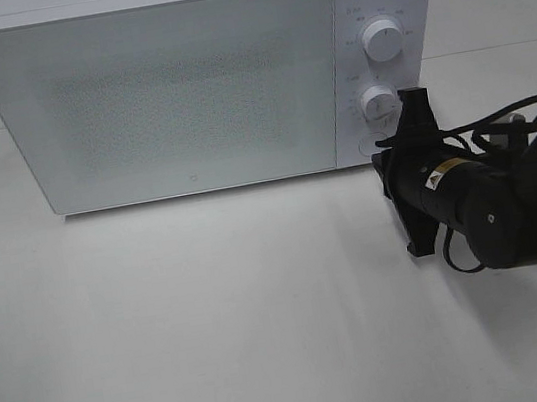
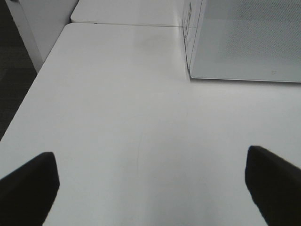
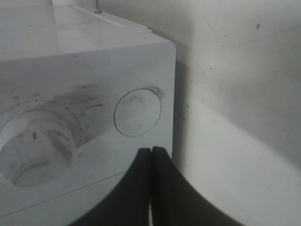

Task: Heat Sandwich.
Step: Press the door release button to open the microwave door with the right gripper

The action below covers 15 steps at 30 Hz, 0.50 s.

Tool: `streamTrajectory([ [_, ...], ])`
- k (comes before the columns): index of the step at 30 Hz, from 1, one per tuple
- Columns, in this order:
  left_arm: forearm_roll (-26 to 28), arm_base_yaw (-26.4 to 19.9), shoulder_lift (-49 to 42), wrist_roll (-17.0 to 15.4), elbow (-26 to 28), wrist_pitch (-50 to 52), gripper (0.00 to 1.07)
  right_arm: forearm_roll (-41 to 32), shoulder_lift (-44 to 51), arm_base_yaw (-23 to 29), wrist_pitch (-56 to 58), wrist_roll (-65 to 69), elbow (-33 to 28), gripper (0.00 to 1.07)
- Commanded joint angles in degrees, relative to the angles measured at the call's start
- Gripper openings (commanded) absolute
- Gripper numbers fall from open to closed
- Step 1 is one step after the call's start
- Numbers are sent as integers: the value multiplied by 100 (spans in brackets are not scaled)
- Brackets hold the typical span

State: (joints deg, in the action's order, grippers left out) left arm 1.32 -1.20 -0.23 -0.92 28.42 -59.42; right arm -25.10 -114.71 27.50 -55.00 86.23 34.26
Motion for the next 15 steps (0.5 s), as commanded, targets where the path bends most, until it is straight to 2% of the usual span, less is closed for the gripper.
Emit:
streamTrajectory([
  [1,11,-11,-115,-6,-6,11,101,80,-74,-160,206,-201,258,1],
  [7,11,-11,-115,-6,-6,11,101,80,-92,-413,642,-481,630,1],
  [15,11,-11,-115,-6,-6,11,101,74,-143,-418,1077,-510,825,1],
])
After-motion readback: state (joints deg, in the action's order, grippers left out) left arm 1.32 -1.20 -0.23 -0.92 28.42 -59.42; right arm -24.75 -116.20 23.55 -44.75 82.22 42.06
